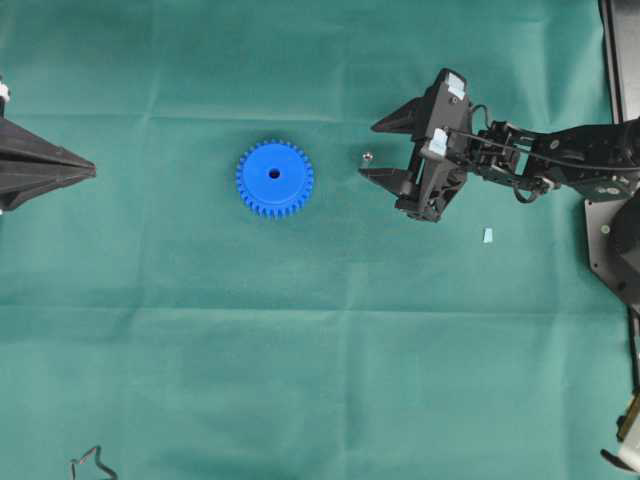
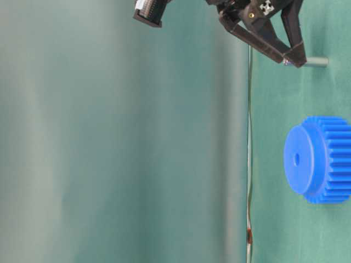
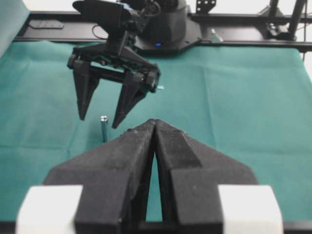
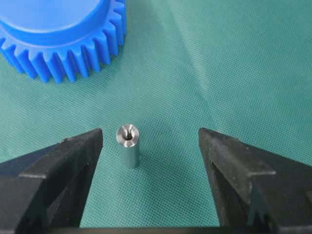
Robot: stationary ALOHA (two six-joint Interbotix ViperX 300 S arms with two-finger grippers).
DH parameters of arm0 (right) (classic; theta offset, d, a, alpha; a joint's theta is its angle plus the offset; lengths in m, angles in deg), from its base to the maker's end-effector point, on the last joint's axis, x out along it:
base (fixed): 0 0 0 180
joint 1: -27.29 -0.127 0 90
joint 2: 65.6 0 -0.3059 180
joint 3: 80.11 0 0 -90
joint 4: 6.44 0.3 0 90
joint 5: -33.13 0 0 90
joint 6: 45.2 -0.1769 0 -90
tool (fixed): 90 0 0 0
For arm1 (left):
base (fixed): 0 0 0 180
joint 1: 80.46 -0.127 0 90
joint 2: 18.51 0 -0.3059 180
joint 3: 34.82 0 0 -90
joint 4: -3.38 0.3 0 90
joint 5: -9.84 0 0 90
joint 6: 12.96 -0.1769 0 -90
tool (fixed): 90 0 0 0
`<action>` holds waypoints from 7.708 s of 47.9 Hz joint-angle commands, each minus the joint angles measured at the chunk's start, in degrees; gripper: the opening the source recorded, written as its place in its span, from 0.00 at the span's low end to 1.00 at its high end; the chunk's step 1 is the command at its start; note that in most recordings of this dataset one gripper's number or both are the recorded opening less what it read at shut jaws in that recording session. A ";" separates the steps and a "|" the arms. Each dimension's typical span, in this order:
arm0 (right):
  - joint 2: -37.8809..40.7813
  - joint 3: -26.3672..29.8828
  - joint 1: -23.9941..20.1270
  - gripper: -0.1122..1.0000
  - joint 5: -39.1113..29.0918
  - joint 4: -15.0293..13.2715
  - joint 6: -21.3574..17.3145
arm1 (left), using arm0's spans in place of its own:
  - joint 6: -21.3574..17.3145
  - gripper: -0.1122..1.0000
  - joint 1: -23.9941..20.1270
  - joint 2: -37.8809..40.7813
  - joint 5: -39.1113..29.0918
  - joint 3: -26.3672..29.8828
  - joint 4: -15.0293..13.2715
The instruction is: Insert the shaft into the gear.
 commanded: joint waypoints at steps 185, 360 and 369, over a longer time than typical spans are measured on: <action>10.99 24.35 -4.31 0.27 -14.41 -2.11 0.79 | 0.35 0.10 -1.14 0.44 -1.14 1.41 0.18; -45.26 -0.26 -3.87 0.87 -24.08 -3.43 2.20 | 0.53 0.10 -0.97 0.35 -2.20 1.23 0.18; -45.35 -0.35 -3.87 0.87 -24.08 -3.43 2.11 | 0.88 0.10 -0.97 0.44 -2.20 1.32 0.18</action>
